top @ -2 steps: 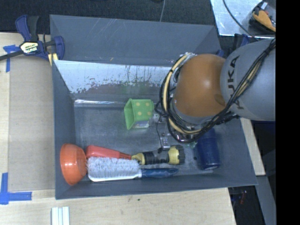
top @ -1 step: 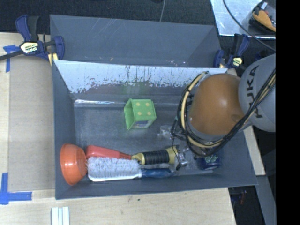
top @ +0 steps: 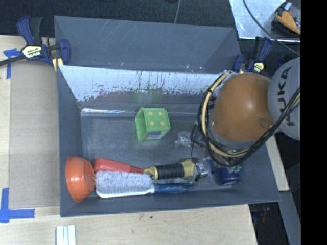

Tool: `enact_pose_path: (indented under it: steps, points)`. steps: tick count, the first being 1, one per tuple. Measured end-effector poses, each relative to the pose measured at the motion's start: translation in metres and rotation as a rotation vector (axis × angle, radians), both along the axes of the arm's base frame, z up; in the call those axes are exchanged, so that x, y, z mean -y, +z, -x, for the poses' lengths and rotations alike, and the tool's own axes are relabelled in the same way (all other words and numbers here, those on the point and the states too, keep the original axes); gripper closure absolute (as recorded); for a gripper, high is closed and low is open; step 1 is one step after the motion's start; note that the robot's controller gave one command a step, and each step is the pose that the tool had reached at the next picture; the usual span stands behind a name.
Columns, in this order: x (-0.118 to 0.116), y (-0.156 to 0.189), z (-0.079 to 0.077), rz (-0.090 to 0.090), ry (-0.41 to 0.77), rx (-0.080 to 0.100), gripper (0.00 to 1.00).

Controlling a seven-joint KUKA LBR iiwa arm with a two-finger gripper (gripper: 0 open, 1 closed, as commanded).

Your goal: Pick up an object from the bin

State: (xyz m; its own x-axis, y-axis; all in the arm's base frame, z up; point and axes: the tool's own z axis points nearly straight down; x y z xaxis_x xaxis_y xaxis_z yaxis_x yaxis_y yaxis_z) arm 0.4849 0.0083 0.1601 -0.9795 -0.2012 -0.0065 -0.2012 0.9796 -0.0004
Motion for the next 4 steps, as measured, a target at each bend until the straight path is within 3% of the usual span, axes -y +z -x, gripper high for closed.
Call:
enact_pose_path:
  steps: [1, 2, 3, 4]
  points:
    - [-0.015, -0.044, -0.026, 0.000, 0.052, -0.002, 0.00]
    - [-0.030, -0.088, -0.034, 0.004, 0.120, 0.000, 0.00]
    - [-0.020, -0.087, -0.017, -0.001, -0.021, 0.012, 1.00]
    - [-0.020, -0.087, -0.017, -0.001, -0.021, 0.012, 1.00]
